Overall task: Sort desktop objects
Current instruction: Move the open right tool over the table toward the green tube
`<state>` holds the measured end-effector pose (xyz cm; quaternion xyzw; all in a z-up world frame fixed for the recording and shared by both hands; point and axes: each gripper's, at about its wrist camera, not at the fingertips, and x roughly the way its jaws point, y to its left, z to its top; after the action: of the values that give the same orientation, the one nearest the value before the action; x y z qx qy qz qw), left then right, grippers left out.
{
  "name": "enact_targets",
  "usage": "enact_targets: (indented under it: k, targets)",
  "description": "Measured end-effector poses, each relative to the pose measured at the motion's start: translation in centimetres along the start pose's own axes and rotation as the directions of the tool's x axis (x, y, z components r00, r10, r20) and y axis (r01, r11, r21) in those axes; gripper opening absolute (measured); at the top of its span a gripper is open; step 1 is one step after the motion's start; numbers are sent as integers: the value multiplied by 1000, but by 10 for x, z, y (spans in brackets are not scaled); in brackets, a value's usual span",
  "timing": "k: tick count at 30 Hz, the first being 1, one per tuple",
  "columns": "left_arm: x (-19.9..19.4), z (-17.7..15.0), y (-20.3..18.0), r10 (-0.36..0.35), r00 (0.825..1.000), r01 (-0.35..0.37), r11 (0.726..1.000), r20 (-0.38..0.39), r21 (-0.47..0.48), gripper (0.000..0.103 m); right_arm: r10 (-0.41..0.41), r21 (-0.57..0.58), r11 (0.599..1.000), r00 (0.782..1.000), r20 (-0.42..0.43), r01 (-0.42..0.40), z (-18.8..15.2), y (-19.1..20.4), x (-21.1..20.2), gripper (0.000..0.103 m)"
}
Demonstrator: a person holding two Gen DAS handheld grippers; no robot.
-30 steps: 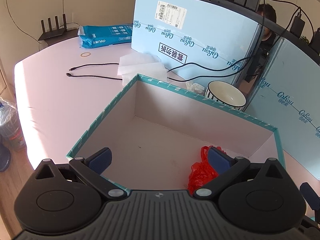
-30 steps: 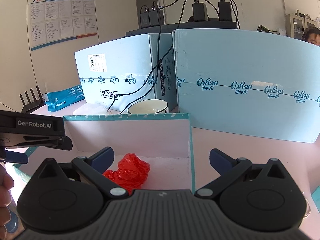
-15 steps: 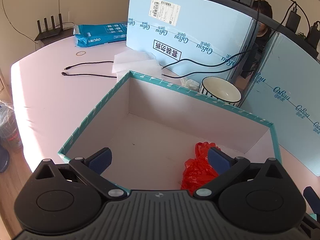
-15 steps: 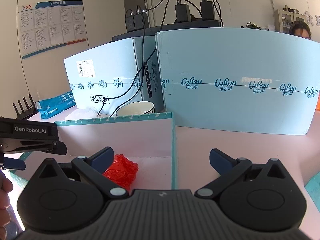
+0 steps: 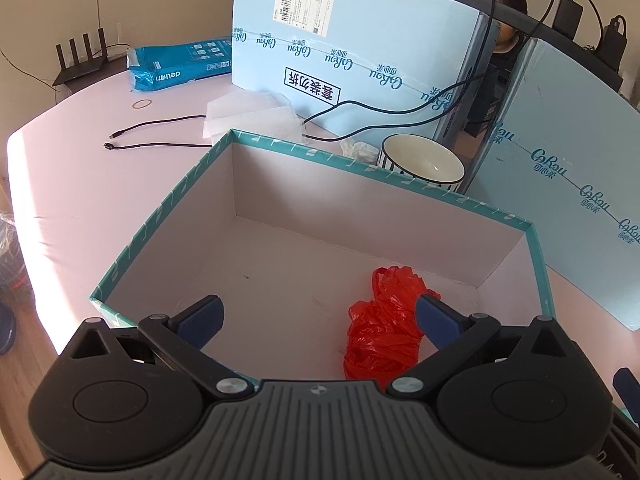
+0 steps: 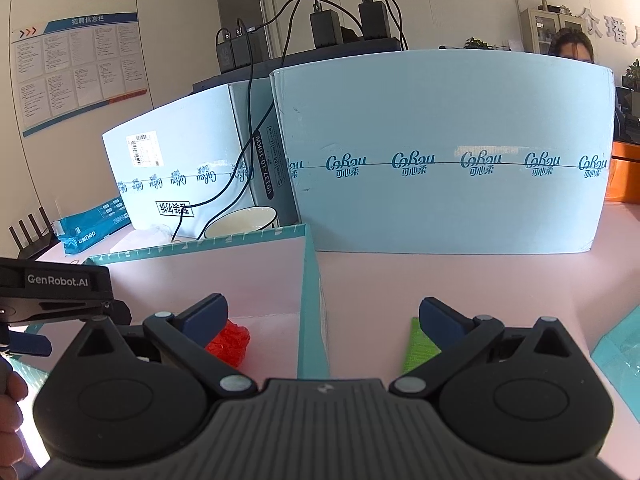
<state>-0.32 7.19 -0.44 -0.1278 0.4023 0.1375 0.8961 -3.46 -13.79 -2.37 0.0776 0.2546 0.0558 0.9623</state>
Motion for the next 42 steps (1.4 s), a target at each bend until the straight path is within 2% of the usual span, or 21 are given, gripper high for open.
enact_targets:
  k: [42]
  targets:
    - [-1, -7, -22, -53, 999, 53, 997, -1, 50, 102, -88, 55, 995, 996, 7, 87, -1, -29, -12, 103]
